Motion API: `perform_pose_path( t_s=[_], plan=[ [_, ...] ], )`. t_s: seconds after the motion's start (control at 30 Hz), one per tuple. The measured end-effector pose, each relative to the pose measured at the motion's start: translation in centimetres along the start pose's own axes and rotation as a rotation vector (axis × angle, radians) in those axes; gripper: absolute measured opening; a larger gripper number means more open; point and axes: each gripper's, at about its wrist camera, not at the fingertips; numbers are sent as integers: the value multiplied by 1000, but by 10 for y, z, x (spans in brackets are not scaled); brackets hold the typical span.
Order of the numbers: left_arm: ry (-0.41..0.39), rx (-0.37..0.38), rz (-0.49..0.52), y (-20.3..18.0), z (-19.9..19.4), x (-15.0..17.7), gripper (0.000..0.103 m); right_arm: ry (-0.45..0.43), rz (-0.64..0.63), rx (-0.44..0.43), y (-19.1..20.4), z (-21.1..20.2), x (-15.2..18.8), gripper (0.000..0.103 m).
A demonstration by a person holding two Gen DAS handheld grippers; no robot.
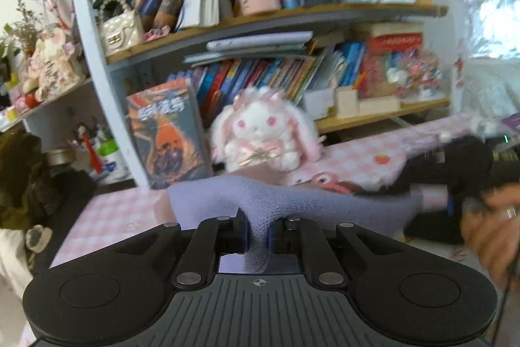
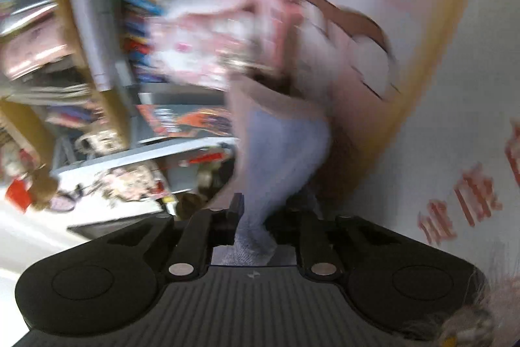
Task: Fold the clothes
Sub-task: 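Grasp the lavender sweater hem with the left gripper while the right gripper grasps it too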
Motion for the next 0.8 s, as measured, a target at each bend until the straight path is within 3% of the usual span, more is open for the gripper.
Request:
perform_pose_path(
  t_s=[0.07,0.2,0.37,0.4,0.47,0.53,0.6,0.7,0.77,0.8],
  plan=[
    [-65,48,1,1,-12,-10,9,-16,-94,-90,29,-14,-1,11],
    [-342,234,-108,17,-46,-43,9,-83,-279,-326,116,-45,2,10],
    [-728,507,-282,57,-89,-69,9,-61,-566,-663,246,-71,54,10],
    [-769,557,-318,69,-94,-68,9,-39,-620,-705,264,-73,68,10],
    [-783,620,-386,87,-94,-60,9,-4,-704,-712,288,-67,91,10],
    [-700,602,-449,100,-79,-40,10,18,-774,-668,304,-55,109,10],
    [-544,564,-498,104,-54,-12,10,9,-803,-514,298,-28,113,10],
    [-182,502,-577,99,6,48,10,-3,-733,-154,241,35,92,10],
    [52,432,-589,86,42,90,10,-6,-671,93,193,79,74,10],
    [126,404,-556,78,54,105,10,-9,-648,191,171,96,69,10]
  ],
)
Point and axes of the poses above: each gripper's, at about its wrist camera, not at the fingertips, and z roughly the way its jaws point, y to its left, x to its underside, and after that the axes turned 12 degrees about z, right-handed
